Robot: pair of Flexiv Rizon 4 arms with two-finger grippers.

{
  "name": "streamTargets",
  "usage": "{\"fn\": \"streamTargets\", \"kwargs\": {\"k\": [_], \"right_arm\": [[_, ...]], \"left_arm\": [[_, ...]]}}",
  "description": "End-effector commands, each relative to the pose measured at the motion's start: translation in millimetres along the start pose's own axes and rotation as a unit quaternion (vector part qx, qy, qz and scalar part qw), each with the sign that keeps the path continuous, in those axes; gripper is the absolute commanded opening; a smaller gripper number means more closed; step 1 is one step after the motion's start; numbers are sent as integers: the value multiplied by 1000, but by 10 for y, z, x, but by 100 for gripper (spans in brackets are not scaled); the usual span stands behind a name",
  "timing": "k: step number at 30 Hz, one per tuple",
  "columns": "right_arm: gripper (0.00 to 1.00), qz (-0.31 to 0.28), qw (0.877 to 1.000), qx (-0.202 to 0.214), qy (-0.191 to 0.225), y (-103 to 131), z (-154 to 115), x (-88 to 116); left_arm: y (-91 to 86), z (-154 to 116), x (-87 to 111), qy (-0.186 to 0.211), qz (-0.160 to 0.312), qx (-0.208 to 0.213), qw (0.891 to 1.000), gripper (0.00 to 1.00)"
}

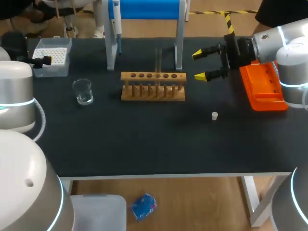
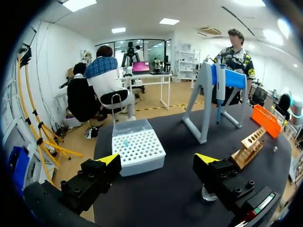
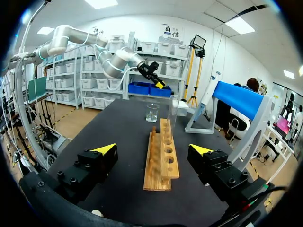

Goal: Invert the test tube, pick up the pipette, mount the tip to pipette, aspirate from beaker and dispense into the tube, eject the tip, return the pipette, and cap with the stopper.

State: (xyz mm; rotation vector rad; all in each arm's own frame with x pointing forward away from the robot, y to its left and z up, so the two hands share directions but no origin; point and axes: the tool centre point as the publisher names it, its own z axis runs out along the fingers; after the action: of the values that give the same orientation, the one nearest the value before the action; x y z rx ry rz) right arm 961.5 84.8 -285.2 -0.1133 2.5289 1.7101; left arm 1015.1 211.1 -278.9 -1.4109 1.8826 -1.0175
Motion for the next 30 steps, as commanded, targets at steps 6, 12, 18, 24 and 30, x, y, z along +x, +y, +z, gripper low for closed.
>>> {"fn": "streamTargets", "kwargs": {"k": [6, 12, 18, 24, 30], "right_arm": [[100, -1, 1000, 0, 0, -4, -3, 4], [100, -1, 1000, 0, 0, -4, -3, 4], [100, -1, 1000, 0, 0, -4, -3, 4], [100, -1, 1000, 0, 0, -4, -3, 4], [100, -1, 1000, 0, 0, -4, -3, 4]], "left_arm": [[23, 28, 22, -6, 0, 4, 1000, 100], [23, 28, 22, -6, 0, 4, 1000, 100], [23, 28, 22, -6, 0, 4, 1000, 100], [55, 235, -171, -40, 11, -9, 999, 100], [61, 422, -319, -60, -9, -15, 998, 100]]}}
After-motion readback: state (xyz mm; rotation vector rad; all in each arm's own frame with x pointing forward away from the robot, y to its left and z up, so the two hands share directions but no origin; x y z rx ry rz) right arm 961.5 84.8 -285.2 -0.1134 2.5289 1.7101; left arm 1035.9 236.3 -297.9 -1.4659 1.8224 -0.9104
